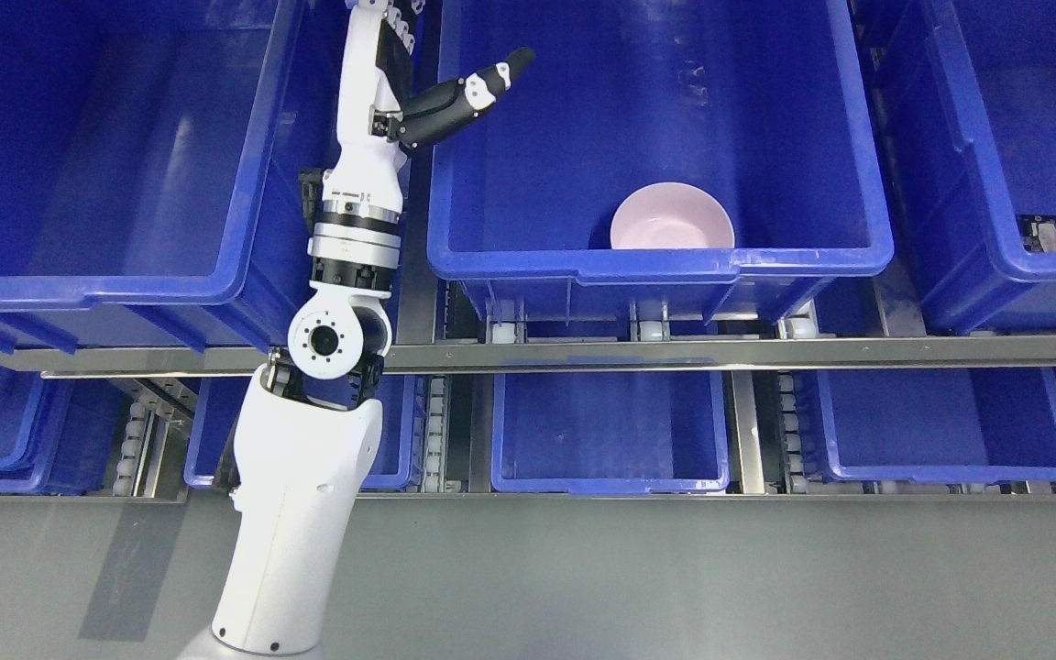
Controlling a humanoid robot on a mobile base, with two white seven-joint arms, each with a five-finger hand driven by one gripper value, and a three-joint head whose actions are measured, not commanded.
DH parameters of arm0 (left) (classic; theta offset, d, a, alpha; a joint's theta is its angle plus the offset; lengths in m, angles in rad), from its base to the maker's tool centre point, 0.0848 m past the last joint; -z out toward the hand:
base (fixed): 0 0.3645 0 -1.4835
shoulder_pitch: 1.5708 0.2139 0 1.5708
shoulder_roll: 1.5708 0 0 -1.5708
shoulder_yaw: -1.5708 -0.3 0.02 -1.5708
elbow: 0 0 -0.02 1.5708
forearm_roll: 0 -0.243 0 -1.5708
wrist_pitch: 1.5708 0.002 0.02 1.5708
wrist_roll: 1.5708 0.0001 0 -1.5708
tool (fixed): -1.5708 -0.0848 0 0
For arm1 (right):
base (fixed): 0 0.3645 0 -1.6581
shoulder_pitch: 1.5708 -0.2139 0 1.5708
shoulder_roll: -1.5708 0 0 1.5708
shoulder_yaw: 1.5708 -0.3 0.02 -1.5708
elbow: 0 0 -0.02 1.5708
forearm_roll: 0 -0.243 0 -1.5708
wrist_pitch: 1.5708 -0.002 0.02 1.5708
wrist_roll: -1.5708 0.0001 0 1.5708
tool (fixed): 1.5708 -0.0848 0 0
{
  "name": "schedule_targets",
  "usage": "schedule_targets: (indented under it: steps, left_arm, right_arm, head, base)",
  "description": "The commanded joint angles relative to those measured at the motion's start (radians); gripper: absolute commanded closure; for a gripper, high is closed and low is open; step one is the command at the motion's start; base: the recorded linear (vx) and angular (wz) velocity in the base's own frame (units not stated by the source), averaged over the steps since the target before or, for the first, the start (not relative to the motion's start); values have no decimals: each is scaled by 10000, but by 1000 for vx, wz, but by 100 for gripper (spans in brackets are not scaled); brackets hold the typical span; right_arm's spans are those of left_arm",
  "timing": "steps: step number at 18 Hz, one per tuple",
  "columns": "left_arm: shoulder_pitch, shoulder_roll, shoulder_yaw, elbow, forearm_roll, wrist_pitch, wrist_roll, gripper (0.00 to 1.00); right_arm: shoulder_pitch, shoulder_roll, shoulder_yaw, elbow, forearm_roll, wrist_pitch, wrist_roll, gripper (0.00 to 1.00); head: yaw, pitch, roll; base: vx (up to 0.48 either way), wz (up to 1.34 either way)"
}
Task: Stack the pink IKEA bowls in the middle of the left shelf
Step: 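Release the bowls and raise the left hand out of the bin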
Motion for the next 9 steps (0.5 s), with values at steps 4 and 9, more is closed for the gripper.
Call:
schedule_targets:
  steps: [4, 9]
  left_arm:
    - [1791, 159, 921, -1497, 297, -229, 15, 1]
    - [2038, 159, 1412, -1512, 297, -213, -856, 1]
  right_arm:
    - [-1, -174, 0, 0, 0, 7, 4, 0]
    - [-1, -174, 0, 0, 0, 7, 4, 0]
  head:
    - [0, 0, 0]
    - [0, 0, 0]
  base:
    - [-11, 0]
    - [-25, 0]
